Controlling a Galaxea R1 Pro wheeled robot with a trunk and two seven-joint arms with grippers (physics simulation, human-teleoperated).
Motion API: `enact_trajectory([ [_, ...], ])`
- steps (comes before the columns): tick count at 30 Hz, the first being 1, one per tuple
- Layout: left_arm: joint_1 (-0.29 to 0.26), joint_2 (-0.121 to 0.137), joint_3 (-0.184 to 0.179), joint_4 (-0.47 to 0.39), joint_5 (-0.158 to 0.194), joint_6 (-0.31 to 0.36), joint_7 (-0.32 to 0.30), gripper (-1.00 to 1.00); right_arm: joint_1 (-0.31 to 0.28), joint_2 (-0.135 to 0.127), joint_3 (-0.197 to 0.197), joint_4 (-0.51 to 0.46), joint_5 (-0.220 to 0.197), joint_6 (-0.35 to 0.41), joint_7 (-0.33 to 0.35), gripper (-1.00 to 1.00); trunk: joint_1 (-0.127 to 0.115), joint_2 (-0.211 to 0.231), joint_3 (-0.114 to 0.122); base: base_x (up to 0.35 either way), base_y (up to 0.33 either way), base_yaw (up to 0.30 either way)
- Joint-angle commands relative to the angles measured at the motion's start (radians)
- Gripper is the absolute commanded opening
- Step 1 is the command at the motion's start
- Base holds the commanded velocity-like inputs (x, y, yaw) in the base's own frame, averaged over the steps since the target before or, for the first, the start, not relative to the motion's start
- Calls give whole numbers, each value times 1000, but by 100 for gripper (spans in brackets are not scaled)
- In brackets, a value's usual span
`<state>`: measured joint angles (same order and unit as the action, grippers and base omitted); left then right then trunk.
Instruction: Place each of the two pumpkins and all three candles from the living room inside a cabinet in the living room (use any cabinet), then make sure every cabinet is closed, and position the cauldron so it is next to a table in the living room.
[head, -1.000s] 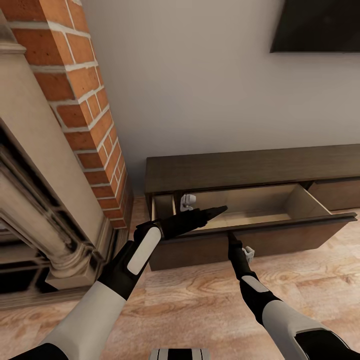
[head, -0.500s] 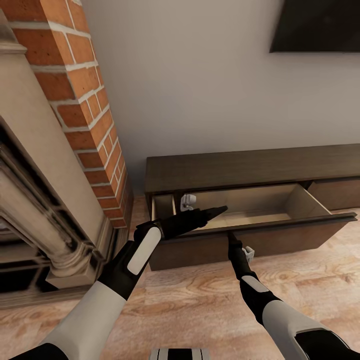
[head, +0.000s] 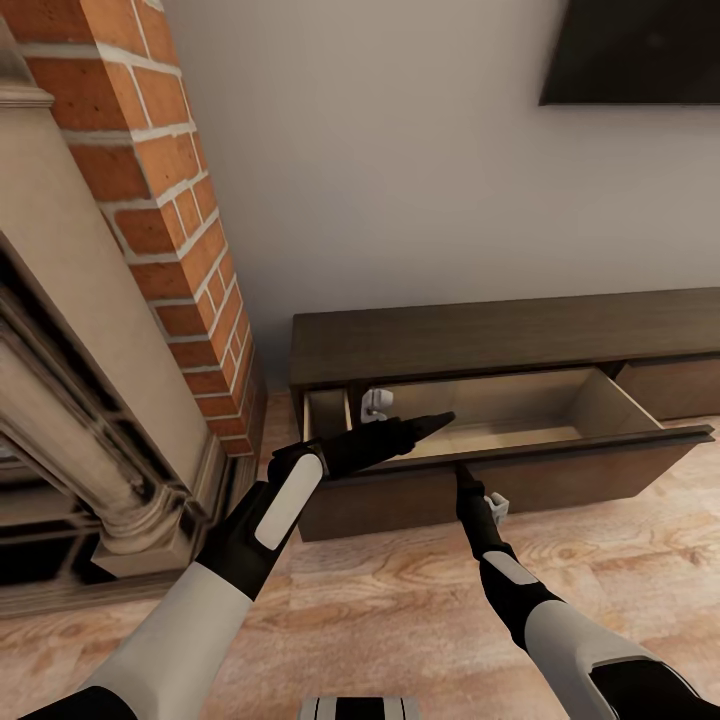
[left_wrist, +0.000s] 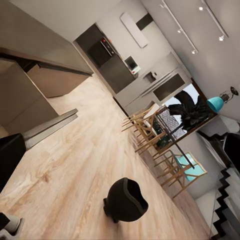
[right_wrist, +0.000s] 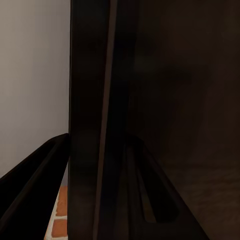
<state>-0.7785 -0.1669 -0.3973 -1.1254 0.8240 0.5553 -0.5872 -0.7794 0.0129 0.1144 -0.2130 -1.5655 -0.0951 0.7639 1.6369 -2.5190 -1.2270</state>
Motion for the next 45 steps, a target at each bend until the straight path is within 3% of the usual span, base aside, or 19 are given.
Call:
enact_trajectory([
  [1, -1, 0, 0, 0, 8, 8, 9, 100, 0, 15, 50, 9, 5, -6, -3, -100, 0, 0, -1, 0, 0, 0],
  [45, 0, 0, 0, -1, 9, 8, 24, 100, 0, 15, 50, 9, 7, -6, -3, -100, 0, 0, -1, -24, 0, 0],
])
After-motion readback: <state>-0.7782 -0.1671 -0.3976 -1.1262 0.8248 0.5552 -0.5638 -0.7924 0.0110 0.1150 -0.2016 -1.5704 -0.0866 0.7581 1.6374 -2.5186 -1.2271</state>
